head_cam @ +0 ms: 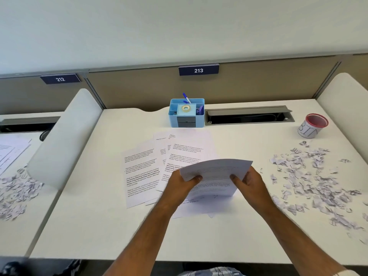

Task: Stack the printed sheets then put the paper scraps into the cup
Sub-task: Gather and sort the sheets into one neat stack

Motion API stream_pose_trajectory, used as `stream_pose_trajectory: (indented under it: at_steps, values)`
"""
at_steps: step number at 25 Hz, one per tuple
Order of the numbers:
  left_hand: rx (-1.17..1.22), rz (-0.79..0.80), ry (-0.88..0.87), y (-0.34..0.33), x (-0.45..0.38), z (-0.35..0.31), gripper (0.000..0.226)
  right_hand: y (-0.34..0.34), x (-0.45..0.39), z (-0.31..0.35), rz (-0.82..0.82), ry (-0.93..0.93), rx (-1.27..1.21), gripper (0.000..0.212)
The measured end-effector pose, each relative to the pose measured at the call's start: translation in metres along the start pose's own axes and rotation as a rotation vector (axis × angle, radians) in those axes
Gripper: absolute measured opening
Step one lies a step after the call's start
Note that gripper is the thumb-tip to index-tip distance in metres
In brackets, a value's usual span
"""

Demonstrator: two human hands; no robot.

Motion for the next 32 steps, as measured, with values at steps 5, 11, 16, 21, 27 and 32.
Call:
stream_pose_trajectory:
  at_steps: [5,11,16,21,27,32]
  values:
    - [0.025,-0.03,0.026,-0.006,0.002,0.001,0.027,-0.002,0.002,-0.003,0.036,0.009,0.028,0.026]
    - [0.131,-0.018,0.034,-0.009,-0.008,-0.016,0.026,0.006,-0.003,-0.015,0.095,-0.033,-0.017,0.03]
    - [0.117,0.0,0.036,-0.007,-0.032,-0.011,0.031,0.017,-0.012,-0.033,0.076,-0.063,0.025,0.023]
    - [0.01,-0.208,0.202,0.024,-0.064,0.056,0.045,0.041,-0.019,-0.07,-0.067,-0.144,0.009,0.022]
    - [-0.603,-0.377,0.441,0.064,-0.072,0.124,0.098,0.063,-0.013,-0.107,-0.172,-0.213,-0.026,0.028]
    - [-0.85,-0.383,0.446,0.064,-0.076,0.131,0.103,0.068,-0.01,-0.131,-0.177,-0.284,-0.006,0.029]
Point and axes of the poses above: each hand's wrist, its own x-axis away from the middle knuckle, its own y-axis out of the back of the hand, z = x × y, the point moved 7 cm from there along -x, towards the middle knuckle
